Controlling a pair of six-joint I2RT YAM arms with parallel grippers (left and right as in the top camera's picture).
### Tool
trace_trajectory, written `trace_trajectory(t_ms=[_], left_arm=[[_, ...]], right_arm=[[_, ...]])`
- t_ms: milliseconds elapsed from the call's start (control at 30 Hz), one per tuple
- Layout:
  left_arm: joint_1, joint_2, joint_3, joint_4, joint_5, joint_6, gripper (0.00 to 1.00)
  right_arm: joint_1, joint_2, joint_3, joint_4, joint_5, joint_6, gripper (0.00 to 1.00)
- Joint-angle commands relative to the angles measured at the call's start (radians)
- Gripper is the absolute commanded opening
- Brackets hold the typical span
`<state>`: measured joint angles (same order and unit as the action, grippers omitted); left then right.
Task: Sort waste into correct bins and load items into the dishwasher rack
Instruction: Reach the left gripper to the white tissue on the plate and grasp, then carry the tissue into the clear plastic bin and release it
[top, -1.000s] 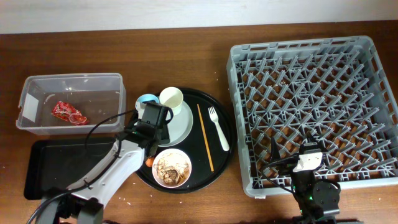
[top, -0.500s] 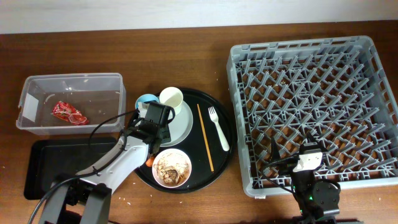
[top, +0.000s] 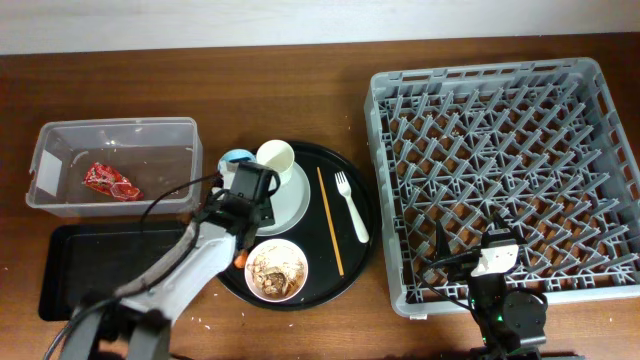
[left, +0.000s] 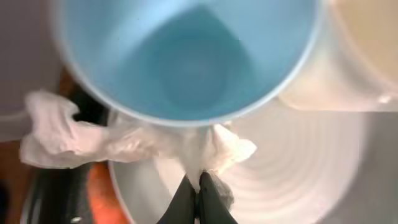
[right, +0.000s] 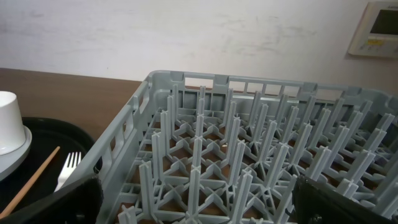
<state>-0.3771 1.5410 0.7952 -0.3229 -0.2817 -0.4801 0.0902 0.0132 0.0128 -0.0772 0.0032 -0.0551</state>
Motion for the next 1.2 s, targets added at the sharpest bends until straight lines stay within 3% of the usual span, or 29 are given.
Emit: trace_trajectory(t_ms=[0,167,300,367,467,500,600,767,800,900,933,1067,1133,1167], left_arm=[[-0.002,-0.131,-0.006,-0.068,-0.015,-0.001,0.0],[0.0,-0.346,-0.002,-0.176,-0.021,0.007,0.0],[0.007,-0.5,0.019,-0.186,-0.209,0.033,0.0],[0.08,-0.506,0.021,-0.169,-0.238,0.049,0.0],[0.262,-0.46,0.021,-0.082,-0.123,0.09,0.0],[0.377,-0.406,0.021,-0.018,-0.021,0.091,0.0],[0.528,-0.22,0.021,0.134,0.111,0.092,0.0],[0.586,0.019,0.021,0.311,0.111,0.092,0.0],[0.586,0.029,0.021,0.329,0.111,0.092,0.02],[0.586,0.031,0.021,0.368,0.11,0.093,0.57],[0.586,0.031,0.026,0.367,0.111,0.093,0.63],[0.586,0.031,0.167,0.189,0.163,0.131,0.74],[0.584,0.031,0.262,0.057,0.163,0.131,0.52],[0.584,0.031,0.307,-0.017,0.166,0.131,0.51]], right_arm=[[-0.006,-0.006,-0.007,-0.003,0.011,0.003,0.99],[-0.006,-0.006,-0.007,-0.003,0.011,0.003,0.99],[-0.006,-0.006,-0.007,-0.003,0.012,0.003,0.99],[-0.006,-0.006,-0.007,-0.003,0.011,0.003,0.99],[-0.006,-0.006,-0.007,-0.003,0.011,0.003,0.99],[-0.006,-0.006,-0.007,-0.003,0.011,0.003,0.99],[-0.006,-0.006,-0.007,-0.003,0.012,0.003,0.98],[-0.006,-0.006,-0.007,-0.003,0.011,0.003,0.99],[-0.006,-0.006,-0.007,-0.003,0.011,0.003,0.99],[-0.006,-0.006,-0.007,-0.003,0.011,0.003,0.99],[-0.006,-0.006,-0.007,-0.003,0.011,0.003,0.99],[-0.006,-0.006,-0.007,-0.003,0.011,0.003,0.99],[-0.006,-0.006,-0.007,-0.003,0.011,0.003,0.99],[-0.006,-0.006,-0.007,-0.003,0.011,0.003,0.99]])
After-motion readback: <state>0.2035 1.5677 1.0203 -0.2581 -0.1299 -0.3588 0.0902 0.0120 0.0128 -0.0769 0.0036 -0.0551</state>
